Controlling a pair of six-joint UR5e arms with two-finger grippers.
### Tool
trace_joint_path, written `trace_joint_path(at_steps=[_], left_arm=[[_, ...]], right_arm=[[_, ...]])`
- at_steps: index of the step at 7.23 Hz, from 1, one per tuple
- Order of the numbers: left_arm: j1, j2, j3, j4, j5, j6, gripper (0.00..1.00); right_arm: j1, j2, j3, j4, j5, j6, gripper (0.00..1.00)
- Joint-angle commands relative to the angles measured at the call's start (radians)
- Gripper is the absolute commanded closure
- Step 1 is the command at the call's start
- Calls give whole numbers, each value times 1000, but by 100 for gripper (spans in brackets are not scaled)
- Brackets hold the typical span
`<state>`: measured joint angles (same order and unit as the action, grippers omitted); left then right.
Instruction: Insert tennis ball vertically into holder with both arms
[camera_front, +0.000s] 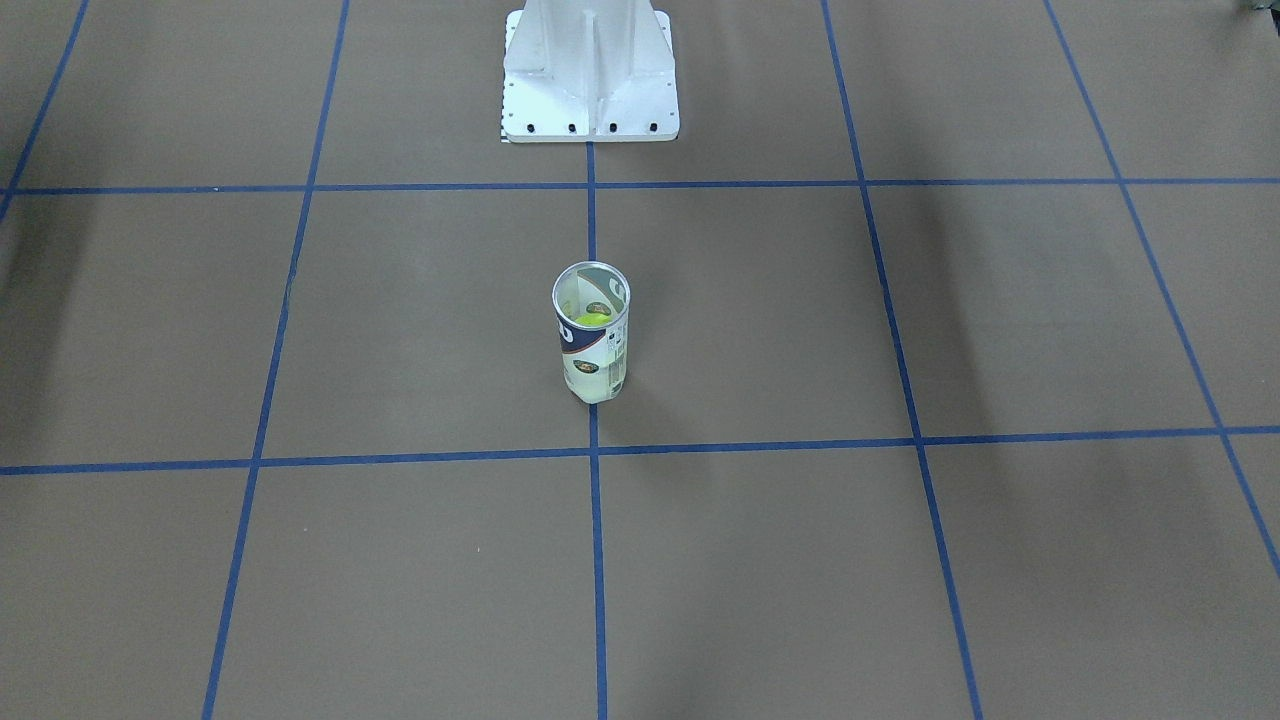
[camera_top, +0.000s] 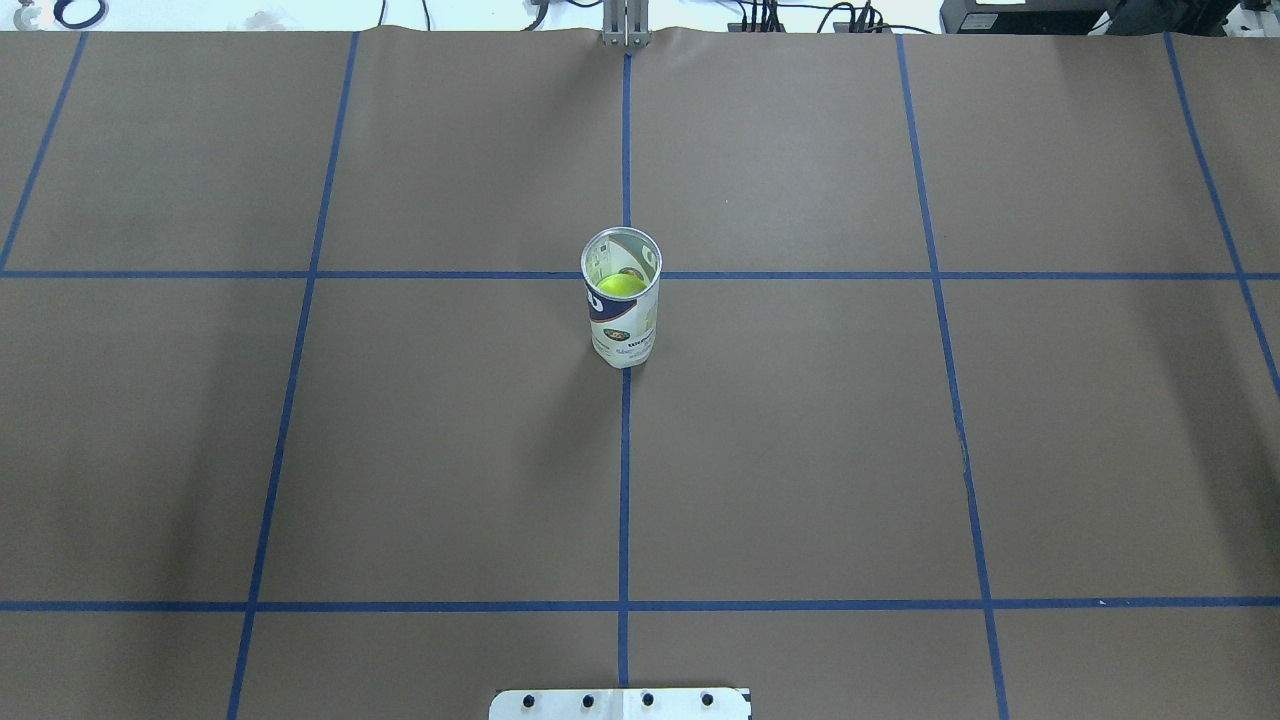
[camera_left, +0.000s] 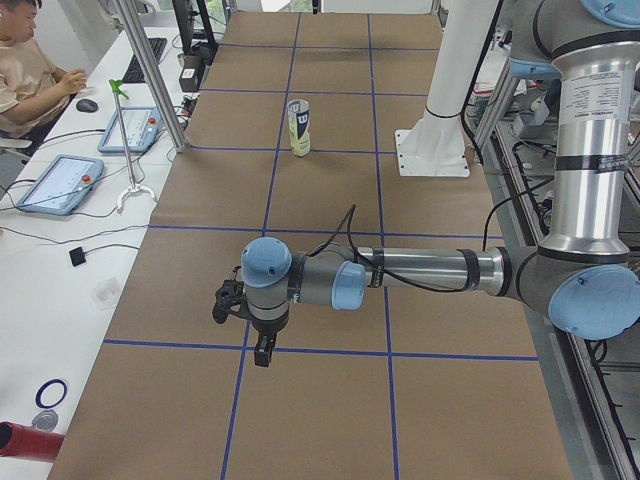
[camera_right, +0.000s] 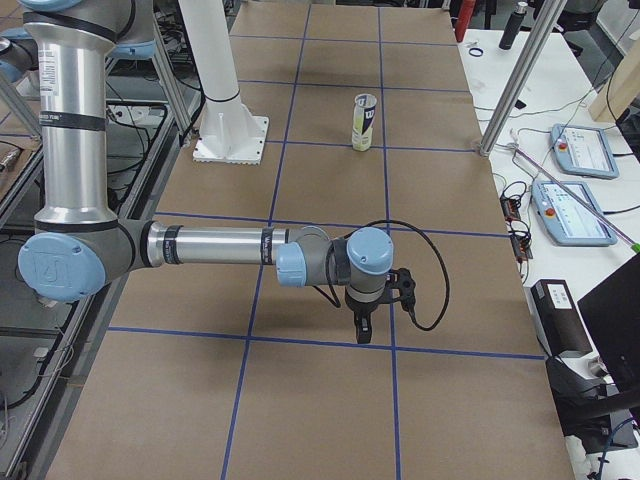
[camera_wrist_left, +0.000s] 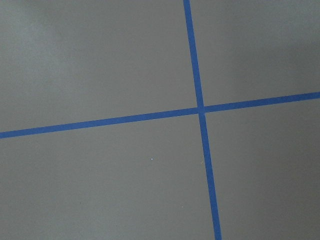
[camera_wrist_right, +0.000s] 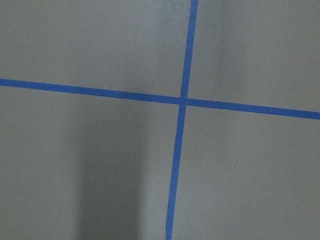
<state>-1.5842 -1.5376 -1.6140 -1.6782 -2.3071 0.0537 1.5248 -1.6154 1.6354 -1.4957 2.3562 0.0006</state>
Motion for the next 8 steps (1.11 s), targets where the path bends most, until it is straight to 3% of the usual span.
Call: trace_joint_path(at_steps=[1,8], left_arm=[[1,1,3,0,0,-2,0],[1,-1,3,0,0,0,0]], right_arm=[[0,5,0,0,-1,-1,0],[-11,20,4,2,-1,47,0]])
